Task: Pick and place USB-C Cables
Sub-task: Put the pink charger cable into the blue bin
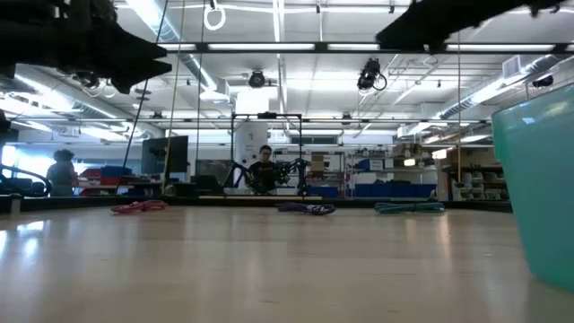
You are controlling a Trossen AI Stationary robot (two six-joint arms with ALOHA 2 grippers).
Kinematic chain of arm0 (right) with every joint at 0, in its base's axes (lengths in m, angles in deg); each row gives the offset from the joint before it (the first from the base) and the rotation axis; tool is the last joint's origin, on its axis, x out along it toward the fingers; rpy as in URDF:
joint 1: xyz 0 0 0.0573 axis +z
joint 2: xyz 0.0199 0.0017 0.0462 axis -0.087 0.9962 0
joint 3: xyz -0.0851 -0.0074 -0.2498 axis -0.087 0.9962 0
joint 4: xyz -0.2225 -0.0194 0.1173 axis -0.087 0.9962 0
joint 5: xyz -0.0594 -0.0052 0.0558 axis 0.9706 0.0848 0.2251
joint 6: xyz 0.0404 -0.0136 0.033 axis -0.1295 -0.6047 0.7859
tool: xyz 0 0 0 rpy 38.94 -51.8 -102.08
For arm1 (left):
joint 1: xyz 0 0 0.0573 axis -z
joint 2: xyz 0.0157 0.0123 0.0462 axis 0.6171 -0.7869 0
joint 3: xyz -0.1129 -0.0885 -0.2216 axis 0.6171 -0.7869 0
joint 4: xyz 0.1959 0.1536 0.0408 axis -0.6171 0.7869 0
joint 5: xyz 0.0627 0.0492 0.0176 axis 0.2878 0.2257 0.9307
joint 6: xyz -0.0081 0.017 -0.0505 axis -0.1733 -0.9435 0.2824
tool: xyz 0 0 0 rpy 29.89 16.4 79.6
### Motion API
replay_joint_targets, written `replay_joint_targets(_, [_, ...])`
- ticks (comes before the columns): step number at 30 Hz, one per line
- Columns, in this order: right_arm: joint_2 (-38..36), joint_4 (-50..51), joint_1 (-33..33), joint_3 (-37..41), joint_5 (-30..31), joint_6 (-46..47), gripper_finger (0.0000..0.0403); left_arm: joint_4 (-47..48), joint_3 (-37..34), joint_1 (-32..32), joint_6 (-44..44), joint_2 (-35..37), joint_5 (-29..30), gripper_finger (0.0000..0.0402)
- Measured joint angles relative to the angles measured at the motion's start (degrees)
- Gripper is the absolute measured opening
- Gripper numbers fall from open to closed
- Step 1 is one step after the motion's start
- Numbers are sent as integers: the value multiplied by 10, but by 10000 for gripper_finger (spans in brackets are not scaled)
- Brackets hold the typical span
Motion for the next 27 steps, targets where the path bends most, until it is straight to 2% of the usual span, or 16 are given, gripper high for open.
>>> replay_joint_targets(6, [186,287,-53,-190,-12,-26,195,156,125,0,-31,-115,13,249])
replay_joint_targets(9, [261,414,-82,-250,-31,-35,190,220,181,0,-50,-169,50,242])
replay_joint_targets(12, [326,513,-106,-281,-57,-36,188,232,208,0,-65,-213,60,235])
replay_joint_targets(15, [373,558,-120,-284,-66,-46,188,227,215,1,-79,-252,59,229])
replay_joint_targets(18, [397,561,-129,-285,-77,-58,188,228,215,0,-82,-283,58,227])
replay_joint_targets(27, [406,538,-151,-285,-95,-75,188,196,215,1,-110,-308,57,228])
